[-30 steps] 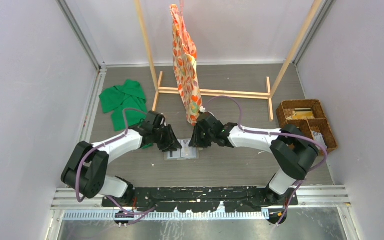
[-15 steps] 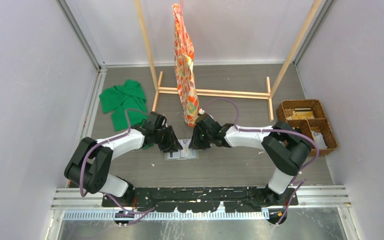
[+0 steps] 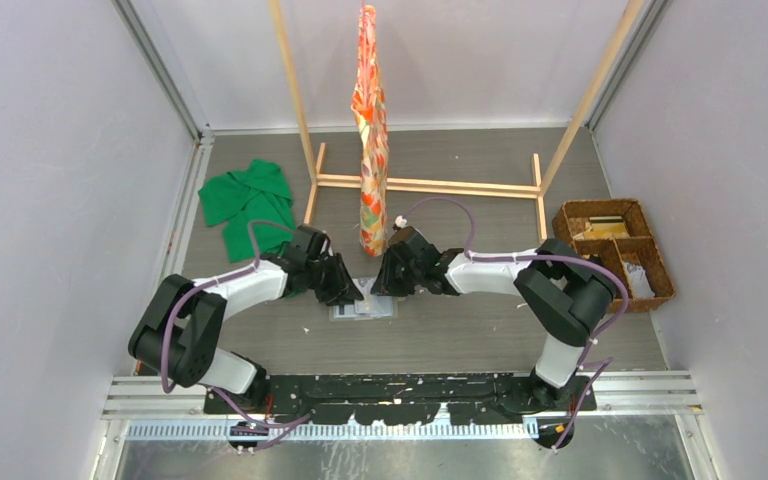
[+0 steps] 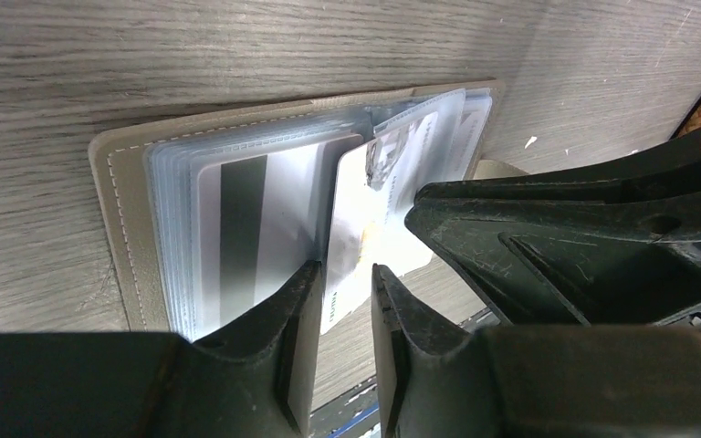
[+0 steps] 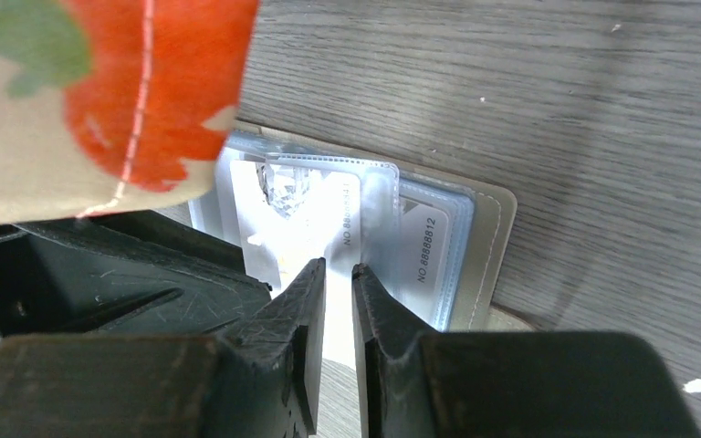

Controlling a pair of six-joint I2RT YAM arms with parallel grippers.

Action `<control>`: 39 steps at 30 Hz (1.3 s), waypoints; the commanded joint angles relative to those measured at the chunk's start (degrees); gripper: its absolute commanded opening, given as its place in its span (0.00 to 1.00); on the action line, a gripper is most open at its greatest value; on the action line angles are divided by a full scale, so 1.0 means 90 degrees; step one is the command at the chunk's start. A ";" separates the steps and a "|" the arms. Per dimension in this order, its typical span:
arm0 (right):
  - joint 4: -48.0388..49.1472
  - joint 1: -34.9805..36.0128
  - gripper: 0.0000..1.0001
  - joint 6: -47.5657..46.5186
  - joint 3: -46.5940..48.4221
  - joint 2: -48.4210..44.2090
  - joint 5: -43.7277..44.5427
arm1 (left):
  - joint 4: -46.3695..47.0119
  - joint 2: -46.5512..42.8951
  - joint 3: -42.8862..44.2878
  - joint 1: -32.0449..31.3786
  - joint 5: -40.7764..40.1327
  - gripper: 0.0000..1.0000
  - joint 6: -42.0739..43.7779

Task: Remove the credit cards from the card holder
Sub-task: Remove the credit card from the card holder.

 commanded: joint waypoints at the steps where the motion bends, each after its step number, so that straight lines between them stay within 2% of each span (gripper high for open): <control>1: -0.0258 0.0000 0.23 -0.0021 -0.0185 0.0251 0.0129 | 0.0361 -0.0028 -0.0202 0.0070 0.0009 0.27 -0.0078; 7: -0.0269 0.0003 0.22 -0.0025 -0.0182 0.0273 0.0134 | 0.0661 -0.0079 -0.0310 0.0093 0.0140 0.15 -0.0200; 12: -0.0289 -0.0003 0.22 -0.0019 -0.0184 0.0280 0.0167 | 0.0608 -0.0113 -0.0321 0.0132 0.0143 0.01 -0.0189; 27: -0.0358 -0.0047 0.22 -0.0017 -0.0186 0.0348 0.0211 | 0.0199 -0.0773 -0.0796 0.1006 0.0380 0.00 0.0176; 39: -0.0672 -0.0081 0.24 -0.0295 -0.0059 -0.0264 0.0122 | -0.1101 -0.1848 -0.0526 0.1189 0.0497 0.01 0.0672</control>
